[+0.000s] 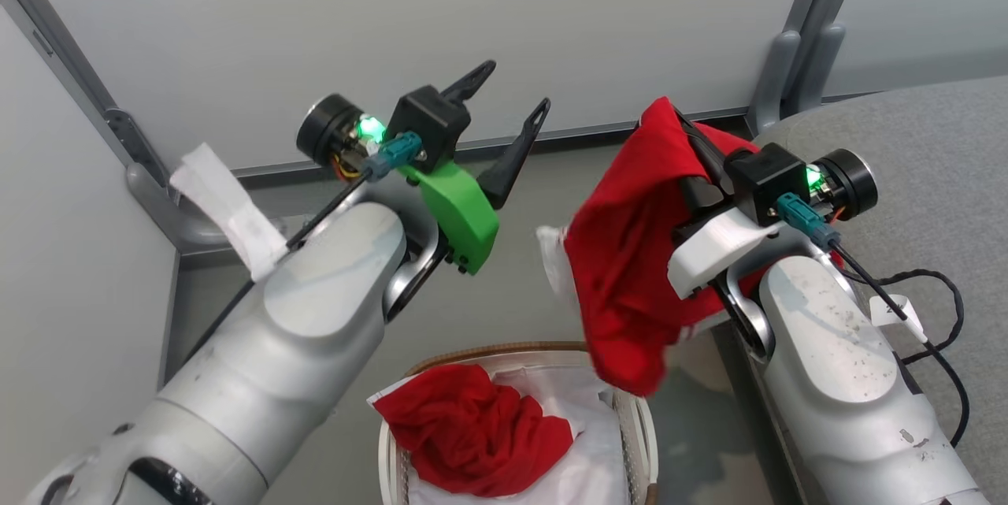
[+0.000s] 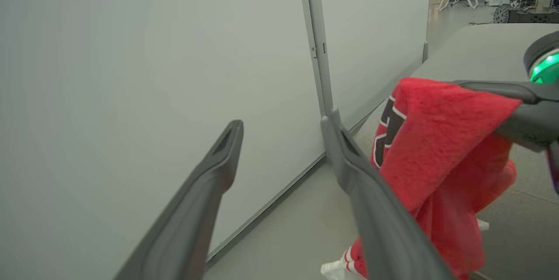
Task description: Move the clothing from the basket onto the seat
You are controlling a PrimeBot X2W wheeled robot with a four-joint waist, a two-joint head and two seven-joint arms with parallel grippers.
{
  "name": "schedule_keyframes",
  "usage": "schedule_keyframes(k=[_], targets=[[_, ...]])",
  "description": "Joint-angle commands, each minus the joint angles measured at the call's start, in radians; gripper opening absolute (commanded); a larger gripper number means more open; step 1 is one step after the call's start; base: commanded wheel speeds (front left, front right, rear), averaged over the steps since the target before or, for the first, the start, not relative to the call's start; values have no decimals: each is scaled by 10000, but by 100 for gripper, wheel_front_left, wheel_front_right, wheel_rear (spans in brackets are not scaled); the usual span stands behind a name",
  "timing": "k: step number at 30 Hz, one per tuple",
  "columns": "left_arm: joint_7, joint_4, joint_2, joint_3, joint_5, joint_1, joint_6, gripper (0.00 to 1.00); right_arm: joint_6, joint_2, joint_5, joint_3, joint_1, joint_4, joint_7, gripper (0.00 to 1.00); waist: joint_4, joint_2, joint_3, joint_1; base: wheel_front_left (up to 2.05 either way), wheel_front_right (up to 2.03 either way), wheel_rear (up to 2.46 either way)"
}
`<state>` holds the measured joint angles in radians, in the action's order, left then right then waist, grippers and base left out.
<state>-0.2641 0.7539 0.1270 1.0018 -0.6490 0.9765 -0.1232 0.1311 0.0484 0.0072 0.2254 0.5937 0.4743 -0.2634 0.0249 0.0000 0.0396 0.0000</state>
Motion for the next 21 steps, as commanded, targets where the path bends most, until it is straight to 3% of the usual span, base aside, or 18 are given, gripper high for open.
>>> schedule_keyframes(k=[1, 12, 21], targets=[[0, -192, 95, -198, 95, -479, 22, 100, -7, 35, -98, -75, -112, -62, -21, 0, -4, 0, 3, 0, 0, 0, 0], [-4, -1837, 113, -1908, 869, -3212, 3, 100, -7, 37, -216, -684, -243, -267, -21, 0, -176, 0, 184, 0, 0, 0, 0], [-3, -2319, -111, -3173, 1961, -4525, -20, 100, -7, 40, -370, -1081, -188, -339, -21, 0, -446, 0, 385, 0, 0, 0, 0]])
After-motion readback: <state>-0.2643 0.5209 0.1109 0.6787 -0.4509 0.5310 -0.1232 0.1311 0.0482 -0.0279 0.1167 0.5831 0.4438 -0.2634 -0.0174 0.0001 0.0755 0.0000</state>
